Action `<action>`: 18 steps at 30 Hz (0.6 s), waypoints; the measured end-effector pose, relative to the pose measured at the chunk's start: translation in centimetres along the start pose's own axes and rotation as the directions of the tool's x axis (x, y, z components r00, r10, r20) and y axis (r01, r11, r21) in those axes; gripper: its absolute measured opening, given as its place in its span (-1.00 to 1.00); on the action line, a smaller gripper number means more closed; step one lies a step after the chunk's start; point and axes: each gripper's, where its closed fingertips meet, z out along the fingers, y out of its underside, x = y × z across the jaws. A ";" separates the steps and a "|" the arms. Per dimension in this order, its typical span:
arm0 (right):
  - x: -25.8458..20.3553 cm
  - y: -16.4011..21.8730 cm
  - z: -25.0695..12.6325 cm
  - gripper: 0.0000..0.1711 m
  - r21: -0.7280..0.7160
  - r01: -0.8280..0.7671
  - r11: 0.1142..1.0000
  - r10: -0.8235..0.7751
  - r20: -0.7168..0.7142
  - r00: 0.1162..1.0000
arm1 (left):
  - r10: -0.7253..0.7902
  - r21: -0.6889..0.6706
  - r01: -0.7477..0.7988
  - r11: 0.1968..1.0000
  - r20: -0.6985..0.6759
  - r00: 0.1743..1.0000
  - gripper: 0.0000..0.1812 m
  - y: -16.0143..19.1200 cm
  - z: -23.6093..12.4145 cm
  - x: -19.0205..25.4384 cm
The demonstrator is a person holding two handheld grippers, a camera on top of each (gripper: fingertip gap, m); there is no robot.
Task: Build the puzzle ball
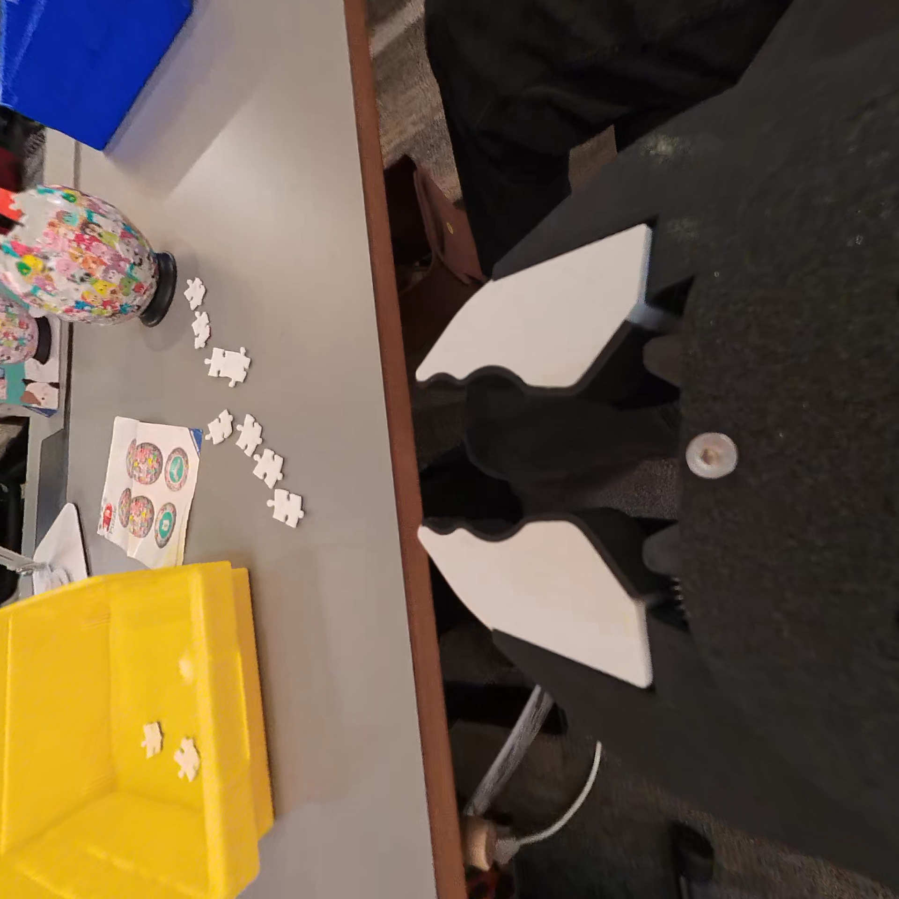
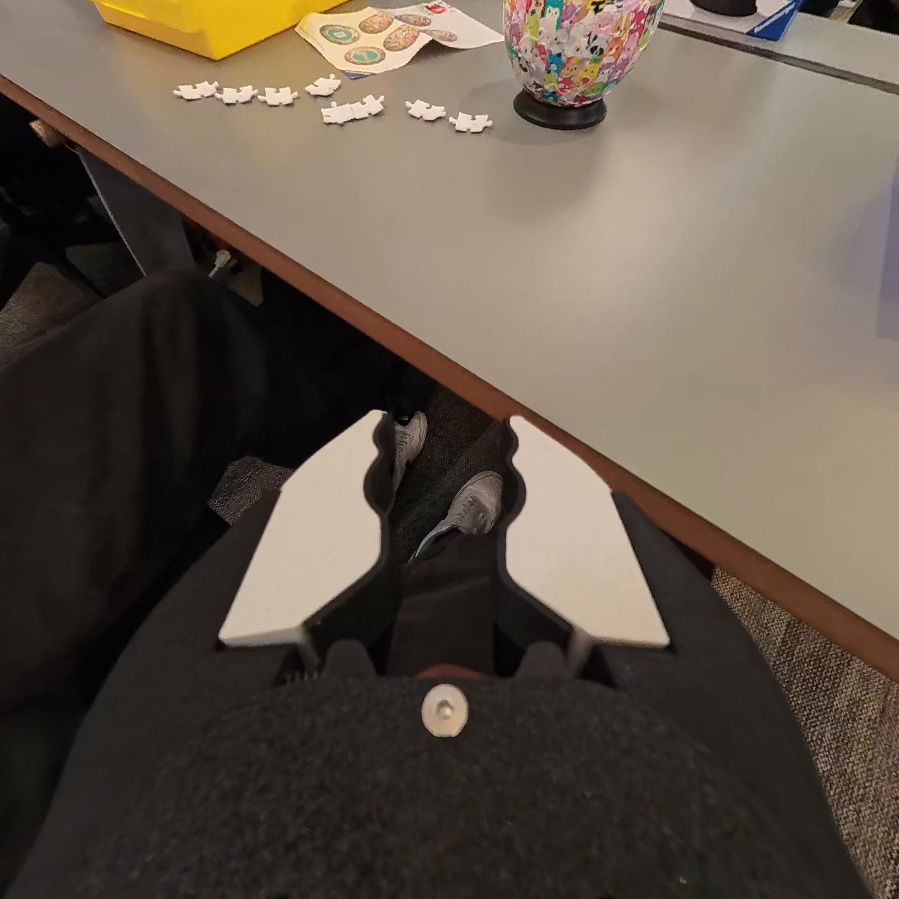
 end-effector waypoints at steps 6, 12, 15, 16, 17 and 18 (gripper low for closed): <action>-0.9 -0.2 0.0 -0.52 0.012 -0.004 1.000 0.004 0.020 1.000 | -0.072 0.014 0.073 0.997 -0.023 0.997 -0.45 0.1 -0.5 -0.8; -1.2 0.1 0.7 -0.51 0.000 -0.010 1.000 0.010 0.060 0.998 | 0.089 0.011 -0.090 0.996 0.080 0.993 -0.44 -0.4 -0.6 -4.0; -1.4 0.6 0.8 -0.51 -0.008 -0.023 1.000 0.023 0.079 0.997 | 0.094 -0.007 -0.094 0.996 0.087 0.992 -0.42 -0.2 -1.2 -6.3; -1.5 0.7 0.8 -0.51 -0.012 -0.026 1.000 0.027 0.082 0.996 | 0.066 0.002 -0.066 0.998 0.092 0.994 -0.42 -0.4 -1.3 -7.0; -1.6 0.8 0.7 -0.51 -0.011 -0.027 1.000 0.028 0.084 0.996 | 0.034 0.012 -0.035 0.999 0.090 0.995 -0.42 -0.5 -1.5 -7.4; -1.6 0.8 0.6 -0.51 -0.008 -0.026 1.000 0.027 0.084 0.996 | 0.004 0.026 -0.006 1.000 0.086 0.996 -0.42 -0.8 -1.6 -7.6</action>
